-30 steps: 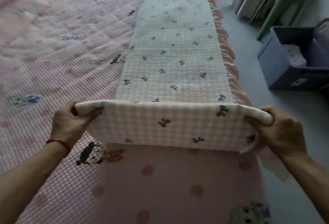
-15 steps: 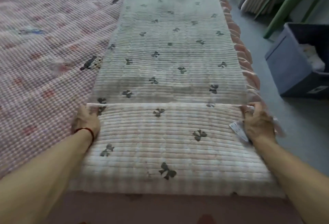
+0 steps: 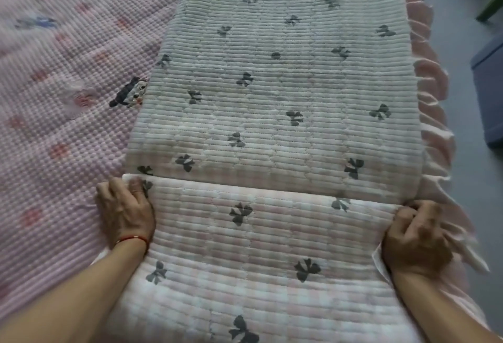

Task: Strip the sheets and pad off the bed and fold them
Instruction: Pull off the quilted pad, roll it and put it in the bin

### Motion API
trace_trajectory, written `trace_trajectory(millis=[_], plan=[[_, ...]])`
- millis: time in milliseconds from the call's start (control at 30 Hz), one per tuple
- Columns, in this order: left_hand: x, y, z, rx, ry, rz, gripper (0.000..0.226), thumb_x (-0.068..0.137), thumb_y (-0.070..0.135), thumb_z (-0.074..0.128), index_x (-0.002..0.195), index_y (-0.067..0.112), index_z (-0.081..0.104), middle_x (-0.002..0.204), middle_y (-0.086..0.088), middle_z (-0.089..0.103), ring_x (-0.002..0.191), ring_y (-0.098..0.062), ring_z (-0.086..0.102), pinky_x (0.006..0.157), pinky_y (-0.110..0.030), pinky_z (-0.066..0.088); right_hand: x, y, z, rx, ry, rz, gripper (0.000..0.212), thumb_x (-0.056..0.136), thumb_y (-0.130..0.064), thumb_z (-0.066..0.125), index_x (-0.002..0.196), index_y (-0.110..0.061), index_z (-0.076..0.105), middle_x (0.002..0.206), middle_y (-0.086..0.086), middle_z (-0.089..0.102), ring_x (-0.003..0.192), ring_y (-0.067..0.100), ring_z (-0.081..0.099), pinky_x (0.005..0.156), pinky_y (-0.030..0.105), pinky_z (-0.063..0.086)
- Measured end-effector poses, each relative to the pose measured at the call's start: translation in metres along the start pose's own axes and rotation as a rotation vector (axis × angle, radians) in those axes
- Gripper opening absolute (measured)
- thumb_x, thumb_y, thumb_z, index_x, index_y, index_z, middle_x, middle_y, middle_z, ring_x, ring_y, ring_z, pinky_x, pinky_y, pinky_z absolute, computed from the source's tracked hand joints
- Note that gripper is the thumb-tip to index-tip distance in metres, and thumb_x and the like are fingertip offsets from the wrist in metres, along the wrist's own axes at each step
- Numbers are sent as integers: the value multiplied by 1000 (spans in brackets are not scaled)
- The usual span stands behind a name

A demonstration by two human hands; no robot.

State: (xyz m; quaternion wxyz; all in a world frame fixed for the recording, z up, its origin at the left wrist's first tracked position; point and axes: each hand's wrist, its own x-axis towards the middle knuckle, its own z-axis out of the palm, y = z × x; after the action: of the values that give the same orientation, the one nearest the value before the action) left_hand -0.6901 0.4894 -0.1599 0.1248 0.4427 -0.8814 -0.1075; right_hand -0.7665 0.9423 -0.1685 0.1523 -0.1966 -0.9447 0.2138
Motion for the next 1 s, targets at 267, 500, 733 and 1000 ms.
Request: trace_trajectory(millis=[267,500,733,1000], plan=[[-51,51,-35,176,-18,-261,60,105,44,33,155,12,26,163,-18,17,149,-39,14,117,-63,7,5,0,-15,212,-179,-12,25,93,-32,37,102,-12,50,103,23,60,84,48,61,65,45,44],[-197,164,-35,129,-376,-276,71,101,63,14,160,30,-7,168,3,-14,152,-35,-20,116,-65,-13,33,40,-52,200,-417,-438,26,94,-29,38,87,-6,49,80,22,59,64,42,60,54,40,39],[-193,169,-26,220,-456,-209,84,91,77,5,155,31,-24,163,10,-31,148,-37,-29,113,-68,-15,76,-31,-82,120,-581,-945,54,89,-42,57,136,-18,50,140,13,49,127,36,47,103,55,36],[-196,168,-1,256,-300,-174,82,91,72,-4,151,24,-34,160,0,-37,147,-43,-28,112,-72,-8,63,-92,10,-116,-979,-1799,64,104,-55,18,160,-40,-11,169,-7,-13,156,15,-16,125,55,-2]])
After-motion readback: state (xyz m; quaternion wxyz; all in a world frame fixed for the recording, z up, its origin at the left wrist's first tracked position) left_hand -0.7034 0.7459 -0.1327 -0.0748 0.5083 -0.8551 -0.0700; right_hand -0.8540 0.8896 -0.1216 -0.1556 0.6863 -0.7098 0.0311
